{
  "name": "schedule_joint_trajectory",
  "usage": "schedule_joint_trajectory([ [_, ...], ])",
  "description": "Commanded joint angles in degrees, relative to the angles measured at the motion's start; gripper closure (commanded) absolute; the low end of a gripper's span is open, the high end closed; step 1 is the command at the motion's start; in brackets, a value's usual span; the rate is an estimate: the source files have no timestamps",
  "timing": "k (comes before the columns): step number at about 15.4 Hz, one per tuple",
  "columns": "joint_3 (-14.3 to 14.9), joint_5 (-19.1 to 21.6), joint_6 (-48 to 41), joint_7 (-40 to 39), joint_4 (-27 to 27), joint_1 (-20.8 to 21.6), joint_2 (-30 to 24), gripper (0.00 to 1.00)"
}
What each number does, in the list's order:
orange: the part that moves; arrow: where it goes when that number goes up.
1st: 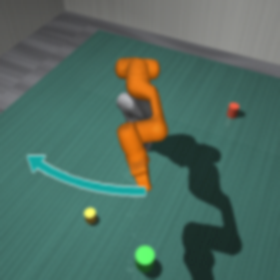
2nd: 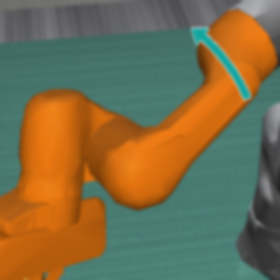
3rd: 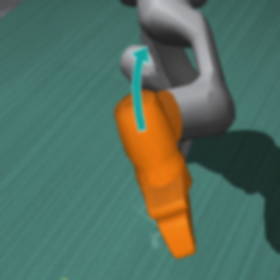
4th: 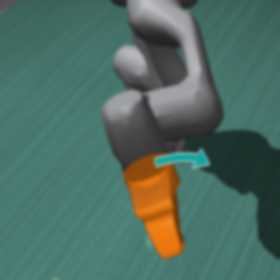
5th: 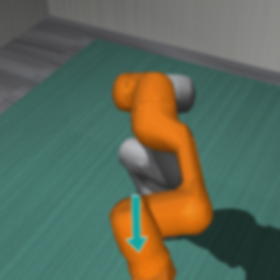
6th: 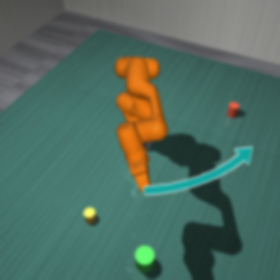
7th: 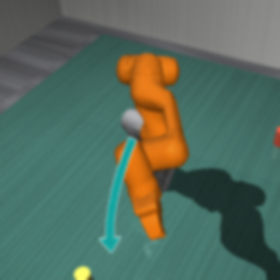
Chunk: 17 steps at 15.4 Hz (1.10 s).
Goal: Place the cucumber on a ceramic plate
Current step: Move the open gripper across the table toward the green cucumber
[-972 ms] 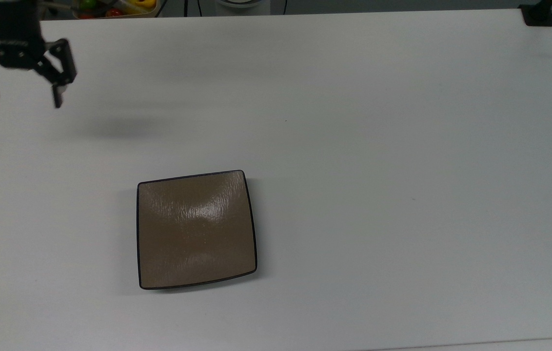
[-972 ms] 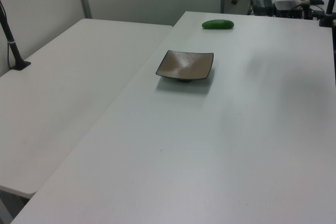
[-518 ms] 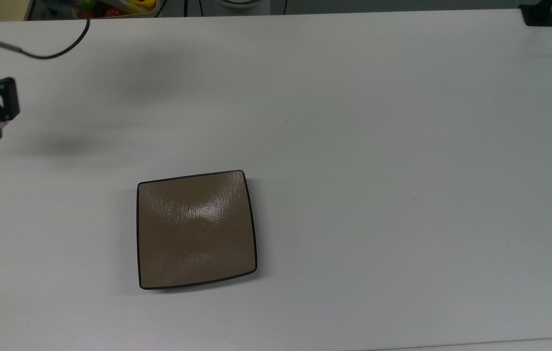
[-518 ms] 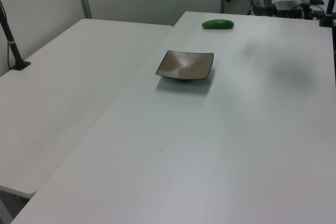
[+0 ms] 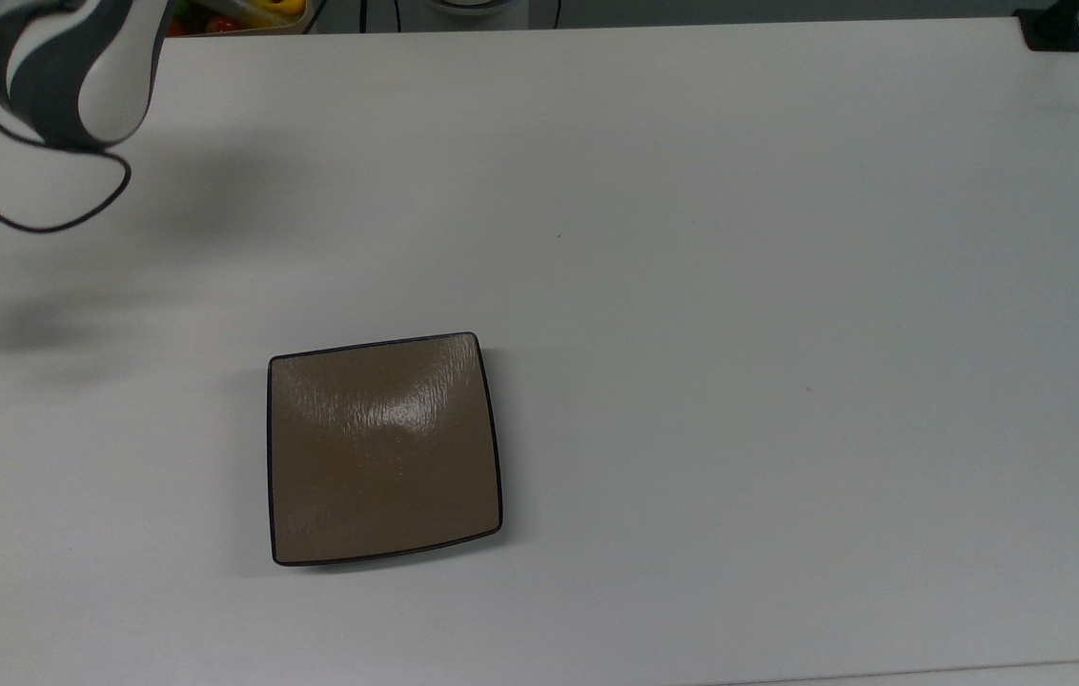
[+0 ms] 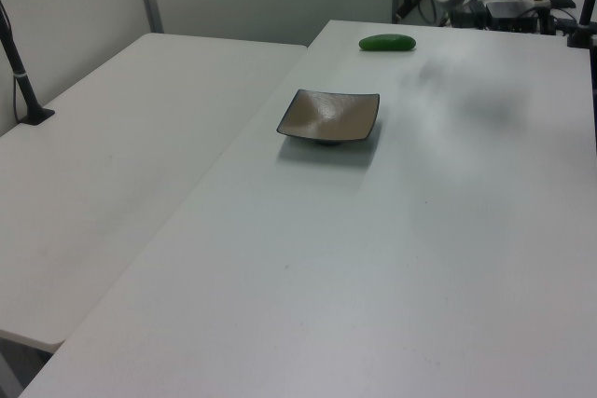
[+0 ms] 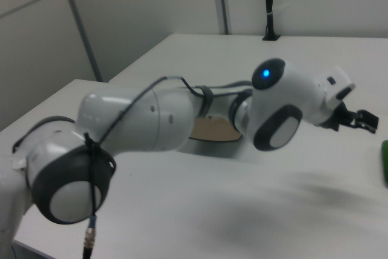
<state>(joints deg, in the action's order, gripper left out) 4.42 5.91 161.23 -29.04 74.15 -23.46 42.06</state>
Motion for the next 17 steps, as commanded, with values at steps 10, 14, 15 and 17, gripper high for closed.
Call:
schedule_joint_trajectory([
  [10, -0.73, 1.12, 11.66, 2.85, -11.91, -4.66, 16.3, 0.0],
  [14, -1.26, 1.12, 12.79, 6.1, -16.05, -5.72, 20.26, 0.0],
  [15, -1.26, 1.04, 13.58, 6.37, -16.23, -5.8, 21.3, 0.0],
  [17, -1.52, 1.04, 14.55, 6.98, -18.33, -5.72, 23.5, 0.0],
])
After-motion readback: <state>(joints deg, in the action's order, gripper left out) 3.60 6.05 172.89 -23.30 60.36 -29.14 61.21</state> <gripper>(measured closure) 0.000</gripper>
